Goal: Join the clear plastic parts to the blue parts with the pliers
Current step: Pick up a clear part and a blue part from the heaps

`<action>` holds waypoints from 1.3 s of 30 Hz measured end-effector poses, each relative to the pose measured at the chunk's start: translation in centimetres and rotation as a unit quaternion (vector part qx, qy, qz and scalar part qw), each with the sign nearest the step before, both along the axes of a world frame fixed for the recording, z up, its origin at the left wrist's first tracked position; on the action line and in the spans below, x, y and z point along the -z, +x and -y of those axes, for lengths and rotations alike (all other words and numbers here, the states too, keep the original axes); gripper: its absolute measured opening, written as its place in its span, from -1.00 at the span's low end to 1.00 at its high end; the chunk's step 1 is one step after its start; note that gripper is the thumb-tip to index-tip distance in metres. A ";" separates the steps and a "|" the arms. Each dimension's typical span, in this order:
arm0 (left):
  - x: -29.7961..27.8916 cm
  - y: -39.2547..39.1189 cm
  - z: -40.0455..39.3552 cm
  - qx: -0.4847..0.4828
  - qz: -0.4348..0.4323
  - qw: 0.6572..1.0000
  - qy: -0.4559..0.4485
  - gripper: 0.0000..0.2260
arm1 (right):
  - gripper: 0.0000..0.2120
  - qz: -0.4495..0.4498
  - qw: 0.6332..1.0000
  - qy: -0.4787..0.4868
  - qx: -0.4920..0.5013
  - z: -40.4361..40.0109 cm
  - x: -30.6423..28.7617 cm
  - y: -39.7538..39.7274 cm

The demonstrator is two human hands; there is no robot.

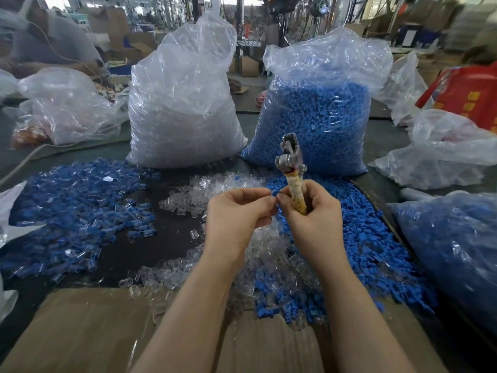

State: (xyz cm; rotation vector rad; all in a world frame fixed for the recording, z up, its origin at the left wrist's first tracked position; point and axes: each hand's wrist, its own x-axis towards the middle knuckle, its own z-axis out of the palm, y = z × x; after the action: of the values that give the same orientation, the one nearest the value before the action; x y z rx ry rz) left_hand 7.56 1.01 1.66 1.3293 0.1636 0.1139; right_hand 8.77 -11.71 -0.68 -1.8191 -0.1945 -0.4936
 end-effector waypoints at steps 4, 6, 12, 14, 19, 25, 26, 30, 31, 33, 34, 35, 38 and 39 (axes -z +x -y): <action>-0.1 0.0 0.2 -0.023 0.027 0.998 0.043 -0.91 | -0.89 -0.006 1.000 0.008 0.004 -0.3 0.0 -0.1; 0.0 -0.1 0.3 -0.032 0.045 0.996 0.066 -0.88 | -0.90 -0.006 1.000 0.011 0.005 -0.2 -0.1 -0.1; 0.3 0.2 0.4 -0.057 0.078 0.987 0.130 -0.89 | -0.94 -0.022 1.000 -0.007 -0.011 0.0 -0.2 0.3; 0.5 0.2 0.3 -0.065 0.076 0.986 0.136 -0.91 | -0.95 -0.030 0.999 -0.007 -0.021 0.1 -0.1 0.4; 0.5 0.2 -0.1 -0.074 0.076 0.985 0.137 -0.89 | -0.90 -0.078 0.995 -0.007 -0.068 0.7 -0.5 0.3; 0.1 0.2 -1.2 -0.068 0.090 0.989 0.099 -0.88 | -0.95 -0.166 0.975 -0.064 -0.135 3.1 -0.5 0.2; 0.1 0.3 -1.5 -0.066 0.094 0.989 0.096 -0.88 | -0.95 -0.175 0.971 -0.077 -0.143 3.3 -0.5 0.2; 0.2 0.4 -2.3 -0.057 0.109 0.987 0.100 -0.87 | -0.88 -0.196 0.957 -0.121 -0.176 3.6 -0.4 0.1; 0.2 0.4 -2.4 -0.053 0.111 0.987 0.102 -0.86 | -0.91 -0.196 0.955 -0.122 -0.183 3.5 -0.3 0.1; 0.2 0.5 -2.5 -0.047 0.114 0.987 0.107 -0.86 | -0.93 -0.197 0.953 -0.126 -0.190 3.3 -0.2 0.2; 0.3 0.6 -2.5 -0.045 0.115 0.986 0.109 -0.87 | -0.94 -0.198 0.953 -0.130 -0.191 3.3 -0.2 0.2; 0.3 0.6 -2.6 -0.043 0.116 0.986 0.111 -0.87 | -0.94 -0.198 0.952 -0.133 -0.192 3.2 -0.2 0.3; 0.3 0.6 -2.8 -0.039 0.120 0.986 0.111 -0.88 | -0.92 -0.199 0.950 -0.142 -0.194 3.2 -0.3 0.2; 0.3 0.6 -2.8 -0.037 0.120 0.986 0.109 -0.87 | -0.92 -0.199 0.949 -0.146 -0.196 3.2 -0.4 0.2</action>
State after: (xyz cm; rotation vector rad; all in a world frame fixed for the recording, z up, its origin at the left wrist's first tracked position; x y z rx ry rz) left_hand 8.18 3.80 1.32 1.5144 -0.0052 0.3627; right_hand 8.97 -14.95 -0.29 -2.0600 -0.3548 0.1946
